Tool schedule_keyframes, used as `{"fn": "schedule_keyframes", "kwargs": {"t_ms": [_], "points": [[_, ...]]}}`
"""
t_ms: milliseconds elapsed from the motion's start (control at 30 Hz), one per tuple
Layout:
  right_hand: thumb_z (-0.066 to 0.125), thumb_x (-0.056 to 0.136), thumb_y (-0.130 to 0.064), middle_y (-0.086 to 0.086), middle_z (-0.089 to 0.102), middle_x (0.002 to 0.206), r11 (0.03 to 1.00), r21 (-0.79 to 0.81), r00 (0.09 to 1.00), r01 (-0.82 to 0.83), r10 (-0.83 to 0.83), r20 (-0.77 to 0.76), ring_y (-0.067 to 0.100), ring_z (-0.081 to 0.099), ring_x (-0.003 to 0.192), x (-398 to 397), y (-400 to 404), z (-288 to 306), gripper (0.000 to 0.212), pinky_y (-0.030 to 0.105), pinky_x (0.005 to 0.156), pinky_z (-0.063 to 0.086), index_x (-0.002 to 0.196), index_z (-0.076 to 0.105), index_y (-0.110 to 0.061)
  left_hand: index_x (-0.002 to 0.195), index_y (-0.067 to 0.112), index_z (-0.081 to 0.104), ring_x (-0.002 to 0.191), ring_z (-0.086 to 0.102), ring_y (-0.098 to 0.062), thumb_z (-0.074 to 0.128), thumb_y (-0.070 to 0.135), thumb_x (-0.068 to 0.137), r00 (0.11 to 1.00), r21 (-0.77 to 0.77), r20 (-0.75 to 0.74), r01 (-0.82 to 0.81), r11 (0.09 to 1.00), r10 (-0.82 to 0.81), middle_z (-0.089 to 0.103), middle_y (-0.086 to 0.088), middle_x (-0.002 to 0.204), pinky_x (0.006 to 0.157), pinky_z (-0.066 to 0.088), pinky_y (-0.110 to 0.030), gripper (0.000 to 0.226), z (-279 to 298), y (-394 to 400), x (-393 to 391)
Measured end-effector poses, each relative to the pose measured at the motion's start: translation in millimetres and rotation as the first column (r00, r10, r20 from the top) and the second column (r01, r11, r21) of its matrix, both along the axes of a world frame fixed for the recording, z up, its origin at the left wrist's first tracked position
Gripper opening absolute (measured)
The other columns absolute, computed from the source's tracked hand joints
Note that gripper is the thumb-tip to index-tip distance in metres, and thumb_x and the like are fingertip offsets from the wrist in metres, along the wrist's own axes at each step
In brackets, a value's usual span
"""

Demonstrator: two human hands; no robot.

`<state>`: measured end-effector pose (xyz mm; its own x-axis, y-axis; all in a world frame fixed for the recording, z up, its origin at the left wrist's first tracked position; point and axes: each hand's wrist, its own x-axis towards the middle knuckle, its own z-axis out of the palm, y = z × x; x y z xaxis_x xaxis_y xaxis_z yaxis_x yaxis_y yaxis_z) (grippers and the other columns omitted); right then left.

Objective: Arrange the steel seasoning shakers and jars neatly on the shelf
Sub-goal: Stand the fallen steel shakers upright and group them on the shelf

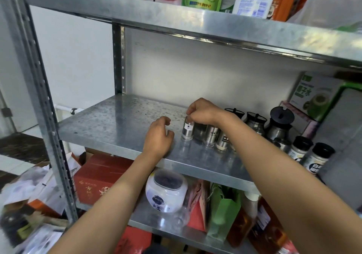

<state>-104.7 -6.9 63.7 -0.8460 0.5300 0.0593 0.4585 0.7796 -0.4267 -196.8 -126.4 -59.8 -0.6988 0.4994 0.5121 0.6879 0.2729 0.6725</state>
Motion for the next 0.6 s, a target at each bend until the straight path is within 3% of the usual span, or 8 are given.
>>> {"fn": "schedule_keyframes", "kwargs": {"t_ms": [100,233,400,600], "points": [[0.067,0.08,-0.012,0.002,0.068,0.099,0.999,-0.02,0.993,0.03,-0.032,-0.11,0.02,0.064,0.097,3.3,1.9,1.7,0.021,0.034,0.089,0.055,0.101,0.071,-0.013,0.121,0.013,0.053,0.109,0.056,-0.021,0.057,0.012,0.085,0.999,-0.009,0.035,0.022,1.0,-0.021,0.06,-0.002,0.119,0.091,0.048,-0.034,0.036,5.3,-2.3,1.9],[0.06,0.085,-0.007,0.005,0.069,0.102,0.999,0.017,0.981,0.044,-0.04,-0.187,0.021,0.063,0.098,19.6,2.3,6.0,0.019,0.03,0.087,0.052,0.1,0.071,-0.01,0.121,0.014,0.053,0.107,0.057,-0.021,0.056,0.012,0.086,1.0,0.007,0.001,0.019,1.0,-0.019,0.06,-0.001,0.117,0.09,0.049,-0.038,0.035,19.8,-3.2,15.9],[0.06,0.083,-0.006,0.005,0.069,0.095,0.99,0.061,0.967,0.128,-0.11,-0.232,0.021,0.063,0.092,60.1,1.3,15.3,0.017,0.026,0.079,0.051,0.094,0.073,-0.01,0.122,0.014,0.053,0.109,0.056,-0.022,0.054,0.014,0.088,0.991,0.028,-0.117,0.073,0.997,-0.069,0.06,-0.002,0.12,0.09,0.049,-0.039,0.034,45.5,-0.1,46.5],[0.056,0.083,-0.008,0.008,0.072,0.099,0.955,0.151,0.948,0.254,-0.216,-0.233,0.025,0.065,0.097,133.6,15.3,29.2,0.019,0.027,0.082,0.051,0.09,0.073,-0.013,0.121,0.012,0.052,0.107,0.056,-0.025,0.052,0.012,0.088,0.945,0.002,-0.261,0.203,0.979,-0.195,0.059,-0.007,0.119,0.09,0.048,-0.039,0.034,77.0,12.1,95.7]]}}
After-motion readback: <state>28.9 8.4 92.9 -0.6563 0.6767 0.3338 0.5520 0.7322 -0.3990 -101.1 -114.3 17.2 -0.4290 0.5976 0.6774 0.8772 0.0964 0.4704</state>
